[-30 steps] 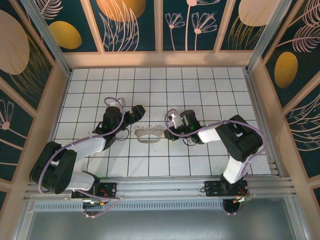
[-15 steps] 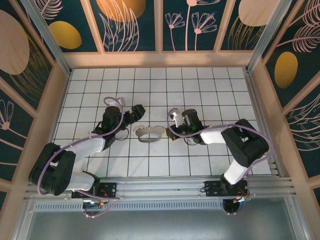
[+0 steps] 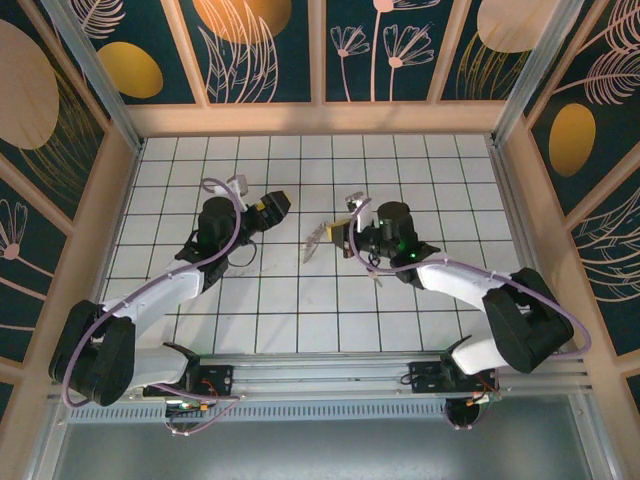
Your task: Put the keys on the keyring
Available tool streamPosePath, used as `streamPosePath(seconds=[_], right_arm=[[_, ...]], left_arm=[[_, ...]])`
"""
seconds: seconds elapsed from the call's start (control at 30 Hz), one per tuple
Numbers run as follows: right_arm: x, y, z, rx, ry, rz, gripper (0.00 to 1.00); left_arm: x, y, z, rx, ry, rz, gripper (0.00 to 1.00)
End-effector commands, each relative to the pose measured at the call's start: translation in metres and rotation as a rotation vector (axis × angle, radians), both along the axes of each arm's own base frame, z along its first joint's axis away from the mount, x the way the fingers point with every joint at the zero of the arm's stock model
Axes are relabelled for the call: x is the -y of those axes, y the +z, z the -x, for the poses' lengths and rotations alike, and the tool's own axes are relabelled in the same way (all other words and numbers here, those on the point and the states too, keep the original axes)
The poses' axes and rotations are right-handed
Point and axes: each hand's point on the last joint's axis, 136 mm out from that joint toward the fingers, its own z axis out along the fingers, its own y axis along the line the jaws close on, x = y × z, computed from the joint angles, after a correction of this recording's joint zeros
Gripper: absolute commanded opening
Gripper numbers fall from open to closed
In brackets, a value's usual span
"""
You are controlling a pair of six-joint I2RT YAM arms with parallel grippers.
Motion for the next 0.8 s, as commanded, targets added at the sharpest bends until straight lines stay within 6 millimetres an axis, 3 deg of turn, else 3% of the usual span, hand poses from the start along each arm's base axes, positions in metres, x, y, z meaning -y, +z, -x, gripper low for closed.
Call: streamPosePath(seconds=[0.0, 0.17, 0.37, 0.4, 0.6, 0.77], right_arm=[[-0.005, 0.066, -0.008, 0.152, -0.001, -0.126, 0.0], [-0.008, 0.094, -0.007, 0.187, 0.055, -0.194, 0.0], [-0.011, 0.111, 0.002, 0.184, 0.146, -0.25, 0.0], [-0.003, 0.113, -0.003, 0.186, 0.136, -0.257, 0.0], [0.001, 0.118, 0.004, 0.165, 0.227, -0.289, 0.0], [0.001, 0.114, 0.003, 0.138, 0.277, -0.291, 0.0]], left_arm=[[0.022, 0.037, 0.005, 0.134, -0.141, -0.014, 0.89], [0.042, 0.06, 0.013, 0.238, -0.28, -0.021, 0.84], [0.058, 0.078, 0.026, 0.312, -0.412, 0.009, 0.71], [0.061, 0.081, 0.028, 0.323, -0.433, 0.016, 0.69], [0.07, 0.09, 0.035, 0.366, -0.517, 0.03, 0.5], [0.075, 0.089, 0.038, 0.37, -0.561, 0.038, 0.47]])
